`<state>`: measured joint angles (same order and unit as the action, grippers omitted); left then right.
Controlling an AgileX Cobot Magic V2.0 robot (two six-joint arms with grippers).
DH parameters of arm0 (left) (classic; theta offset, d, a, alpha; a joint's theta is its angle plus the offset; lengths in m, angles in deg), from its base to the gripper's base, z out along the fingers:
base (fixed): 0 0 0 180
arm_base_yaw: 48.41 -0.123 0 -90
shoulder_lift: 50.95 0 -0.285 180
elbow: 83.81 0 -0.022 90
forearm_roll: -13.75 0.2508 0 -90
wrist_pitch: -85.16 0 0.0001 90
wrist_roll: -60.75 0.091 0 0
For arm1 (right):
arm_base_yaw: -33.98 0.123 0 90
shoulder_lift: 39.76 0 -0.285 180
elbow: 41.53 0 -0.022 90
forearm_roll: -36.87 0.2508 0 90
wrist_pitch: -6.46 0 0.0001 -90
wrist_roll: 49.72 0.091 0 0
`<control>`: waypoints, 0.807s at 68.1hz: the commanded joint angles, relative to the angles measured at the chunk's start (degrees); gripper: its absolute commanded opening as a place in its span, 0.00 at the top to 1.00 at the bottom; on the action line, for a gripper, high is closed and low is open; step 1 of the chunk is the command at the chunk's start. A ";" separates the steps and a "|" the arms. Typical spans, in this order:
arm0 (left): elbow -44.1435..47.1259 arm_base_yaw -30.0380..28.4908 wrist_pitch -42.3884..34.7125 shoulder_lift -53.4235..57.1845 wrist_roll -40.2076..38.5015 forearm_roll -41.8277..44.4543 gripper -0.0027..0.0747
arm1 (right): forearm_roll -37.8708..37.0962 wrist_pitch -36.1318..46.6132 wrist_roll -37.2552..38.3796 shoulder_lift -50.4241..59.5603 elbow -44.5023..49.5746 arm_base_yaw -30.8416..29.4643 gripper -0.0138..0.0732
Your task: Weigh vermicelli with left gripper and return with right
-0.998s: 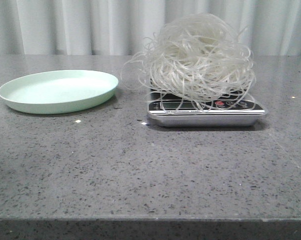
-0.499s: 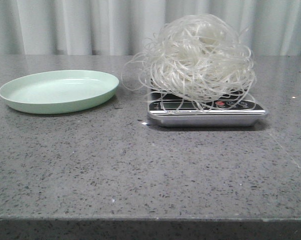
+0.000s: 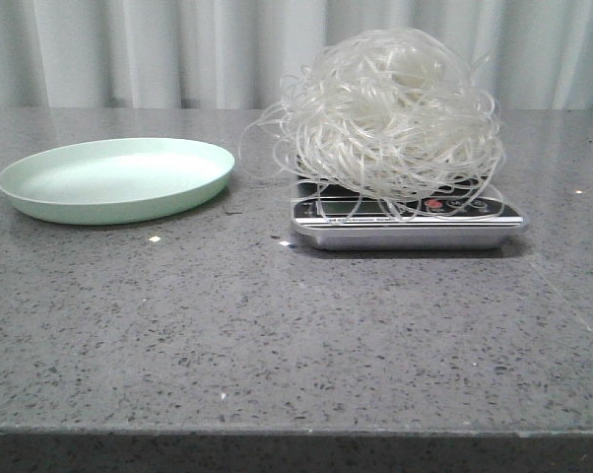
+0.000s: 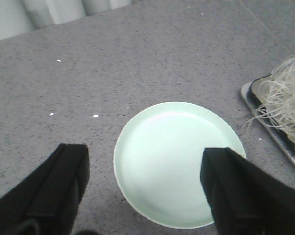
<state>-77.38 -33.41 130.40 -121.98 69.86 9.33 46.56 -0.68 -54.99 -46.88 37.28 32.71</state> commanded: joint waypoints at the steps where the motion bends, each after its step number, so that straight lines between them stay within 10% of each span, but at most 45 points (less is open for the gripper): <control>1: 5.52 -1.65 -9.33 7.81 0.10 0.65 0.29 | -0.22 4.67 -0.23 0.85 -0.42 -0.31 0.67; 13: 18.67 -2.55 -15.98 19.90 0.10 3.39 0.37 | -0.22 4.61 -0.23 0.85 -0.42 -0.31 0.67; 32: 35.20 -2.58 -20.17 35.64 0.10 4.91 0.79 | -0.22 4.73 -0.23 0.85 -0.42 -0.31 0.67; 55: 44.27 -2.58 -26.47 44.13 -6.21 4.91 0.79 | 1.72 8.06 -0.23 0.85 -0.47 -0.31 0.67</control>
<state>-32.78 -35.88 110.85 -78.62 66.34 14.33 47.81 0.89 -54.99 -46.88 37.28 32.71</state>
